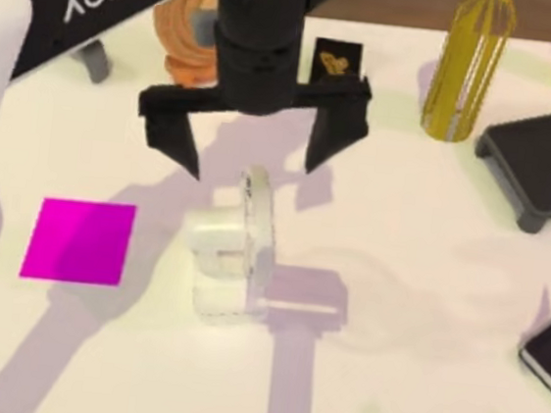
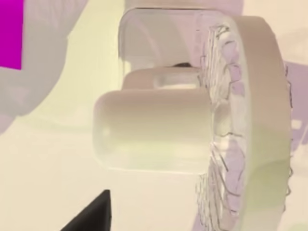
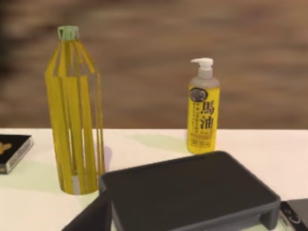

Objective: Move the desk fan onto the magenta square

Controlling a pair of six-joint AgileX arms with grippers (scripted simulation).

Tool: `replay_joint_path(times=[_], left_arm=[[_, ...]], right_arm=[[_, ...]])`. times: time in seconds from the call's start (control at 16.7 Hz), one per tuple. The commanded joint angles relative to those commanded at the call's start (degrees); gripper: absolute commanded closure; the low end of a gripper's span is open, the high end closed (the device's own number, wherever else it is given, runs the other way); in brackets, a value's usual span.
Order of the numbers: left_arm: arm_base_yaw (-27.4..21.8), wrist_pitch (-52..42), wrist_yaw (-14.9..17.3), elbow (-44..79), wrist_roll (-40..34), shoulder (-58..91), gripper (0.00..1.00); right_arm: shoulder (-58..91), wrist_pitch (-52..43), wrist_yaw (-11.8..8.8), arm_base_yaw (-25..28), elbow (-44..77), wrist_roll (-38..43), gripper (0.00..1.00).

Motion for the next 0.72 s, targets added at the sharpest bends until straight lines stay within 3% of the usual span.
replay_joint_path(times=[0.36,0.66,0.72], left_arm=[[-0.09,9.63,-0.01,-10.79,-0.05,-0.95,0.00],[-0.12,11.00,-0.01,-12.17,-0.08,-1.03,0.00],[-0.12,11.00,-0.01,-12.17,-0.08,-1.03,0.08]], right_arm=[[0.00,0.00,0.00,0.00,0.00,0.00,0.00],[0.00,0.00,0.00,0.00,0.00,0.00,0.00],[0.00,0.00,0.00,0.00,0.00,0.00,0.00]])
